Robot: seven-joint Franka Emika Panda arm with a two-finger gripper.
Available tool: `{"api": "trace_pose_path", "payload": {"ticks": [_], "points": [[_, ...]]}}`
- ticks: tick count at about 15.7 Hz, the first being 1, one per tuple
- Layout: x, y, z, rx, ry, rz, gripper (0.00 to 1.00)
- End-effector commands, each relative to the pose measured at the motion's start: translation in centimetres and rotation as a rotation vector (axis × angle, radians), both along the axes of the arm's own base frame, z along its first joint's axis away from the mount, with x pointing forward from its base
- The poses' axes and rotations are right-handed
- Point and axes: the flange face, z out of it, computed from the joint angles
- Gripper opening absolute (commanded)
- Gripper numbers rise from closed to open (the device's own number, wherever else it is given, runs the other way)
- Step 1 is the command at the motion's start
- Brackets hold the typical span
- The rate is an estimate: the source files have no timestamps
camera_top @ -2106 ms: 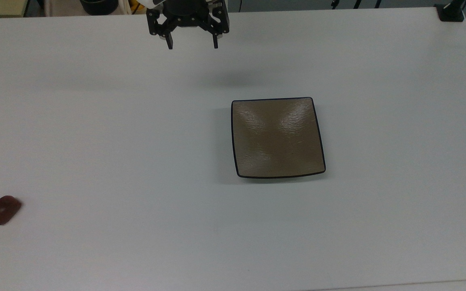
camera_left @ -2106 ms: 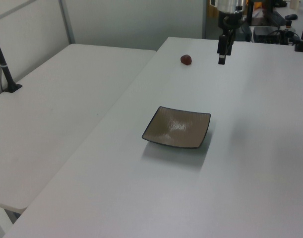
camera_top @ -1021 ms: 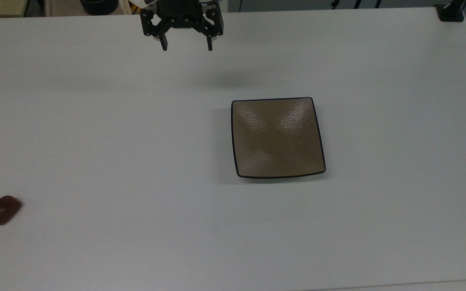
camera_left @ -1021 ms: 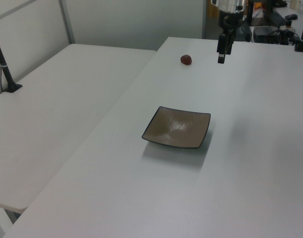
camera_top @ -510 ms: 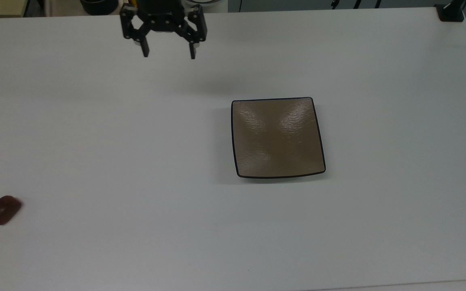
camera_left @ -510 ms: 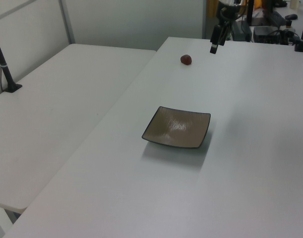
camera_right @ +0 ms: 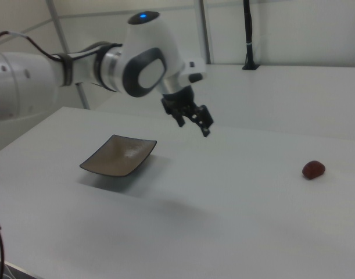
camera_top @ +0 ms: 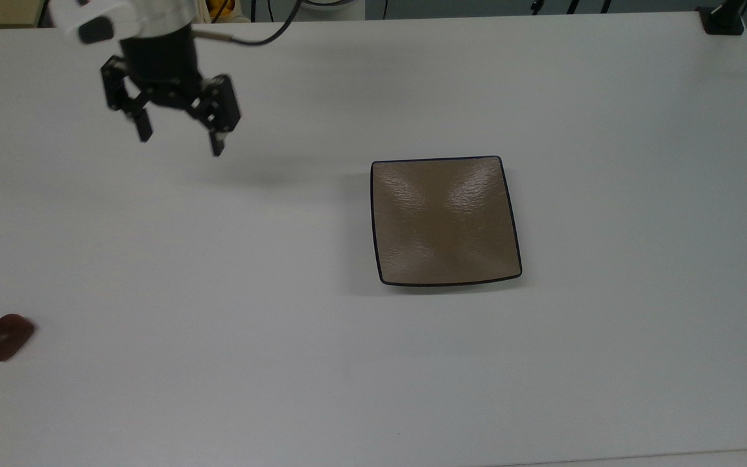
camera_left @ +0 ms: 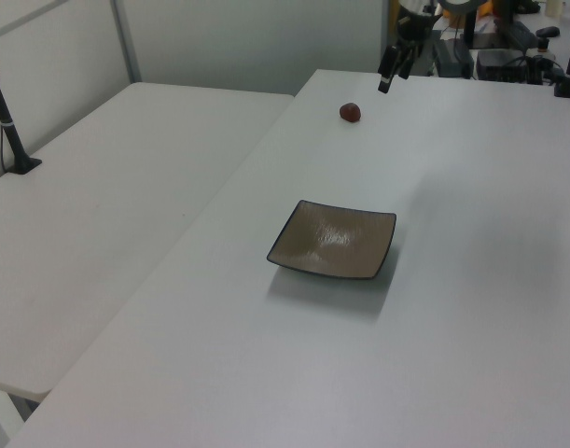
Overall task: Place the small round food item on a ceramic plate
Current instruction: 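Move the open gripper over to the small reddish-brown food item, then lower the gripper around the food item and close on it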
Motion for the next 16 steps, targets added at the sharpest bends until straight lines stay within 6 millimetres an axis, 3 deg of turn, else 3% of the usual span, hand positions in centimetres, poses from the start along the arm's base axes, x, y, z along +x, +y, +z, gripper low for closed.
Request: {"api": "trace_pose_path", "payload": {"ticks": [1, 9, 12, 16], "points": [[3.9, -2.6, -2.1, -0.021, -0.053, -0.054, 1.0], [9.0, -9.1, -6.9, -0.027, -0.2, -0.221, 1.0], [10.2, -11.5, -7.8, -0.034, -0.281, -0.25, 1.0], [11.2, -14.3, -10.3, -0.055, -0.387, -0.278, 1.0]]}}
